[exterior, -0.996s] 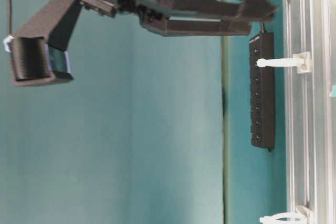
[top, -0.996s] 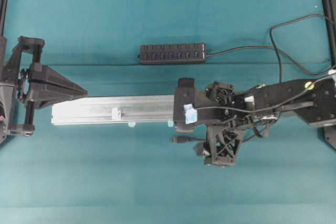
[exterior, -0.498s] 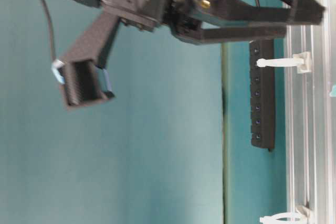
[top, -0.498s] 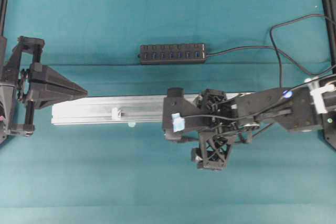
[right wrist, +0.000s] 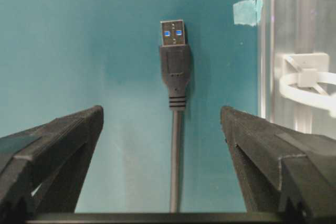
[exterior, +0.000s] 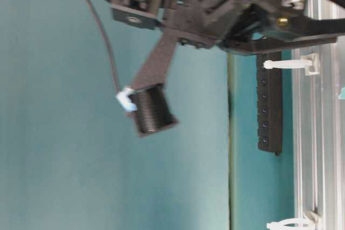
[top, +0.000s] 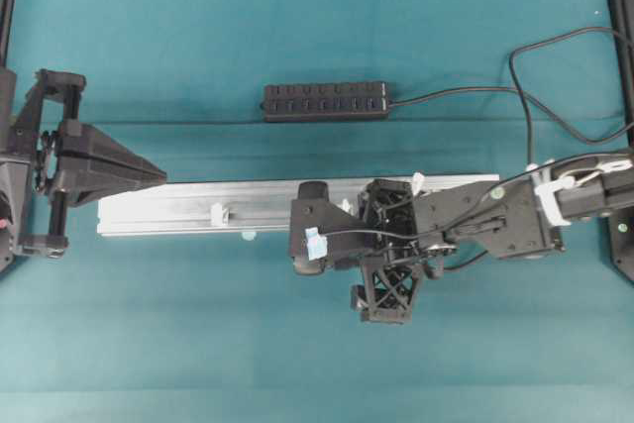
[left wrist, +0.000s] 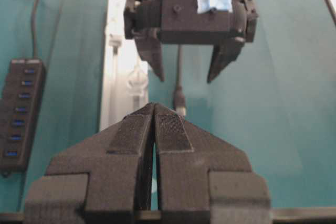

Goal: Pass the USB cable through three rings with both arms.
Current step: 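Close the right gripper on the USB plug and lift it, then carry the plug with the right gripper to the rightmost white ring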

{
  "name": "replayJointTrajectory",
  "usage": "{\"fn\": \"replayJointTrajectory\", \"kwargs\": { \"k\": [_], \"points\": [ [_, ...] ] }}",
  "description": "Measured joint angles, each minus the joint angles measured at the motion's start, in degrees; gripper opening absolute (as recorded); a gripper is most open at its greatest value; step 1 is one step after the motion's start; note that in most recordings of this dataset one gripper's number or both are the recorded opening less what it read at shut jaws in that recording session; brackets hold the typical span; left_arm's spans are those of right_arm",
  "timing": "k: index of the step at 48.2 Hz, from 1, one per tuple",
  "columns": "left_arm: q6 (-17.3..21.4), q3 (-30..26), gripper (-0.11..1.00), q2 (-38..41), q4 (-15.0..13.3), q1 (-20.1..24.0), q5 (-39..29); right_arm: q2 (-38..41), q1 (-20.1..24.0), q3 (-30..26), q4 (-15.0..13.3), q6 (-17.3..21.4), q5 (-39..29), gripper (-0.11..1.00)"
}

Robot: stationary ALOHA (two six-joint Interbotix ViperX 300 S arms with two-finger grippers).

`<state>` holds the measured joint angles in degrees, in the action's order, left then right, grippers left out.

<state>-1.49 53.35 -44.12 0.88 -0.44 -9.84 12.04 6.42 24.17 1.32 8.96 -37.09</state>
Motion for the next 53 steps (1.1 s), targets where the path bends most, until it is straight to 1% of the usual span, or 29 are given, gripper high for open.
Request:
{"fn": "replayJointTrajectory", "kwargs": {
  "k": [18,42,46,53],
  "points": [
    [0.00,0.00,0.02,0.18,0.00,0.00,0.00,1.67,0.00,0.09,-2.46,0.00,0.62,0.92],
    [0.09,0.00,0.02,0.26,0.00,0.00,0.00,2.99,0.09,0.97,-2.64,0.00,1.76,0.92],
    [0.18,0.00,0.02,0.26,0.00,0.00,0.00,2.90,0.09,1.49,-2.55,0.00,2.02,0.90],
    [0.18,0.09,0.02,0.18,0.00,0.00,0.00,2.90,0.09,1.76,-2.55,0.00,2.55,0.84]
  ]
}}
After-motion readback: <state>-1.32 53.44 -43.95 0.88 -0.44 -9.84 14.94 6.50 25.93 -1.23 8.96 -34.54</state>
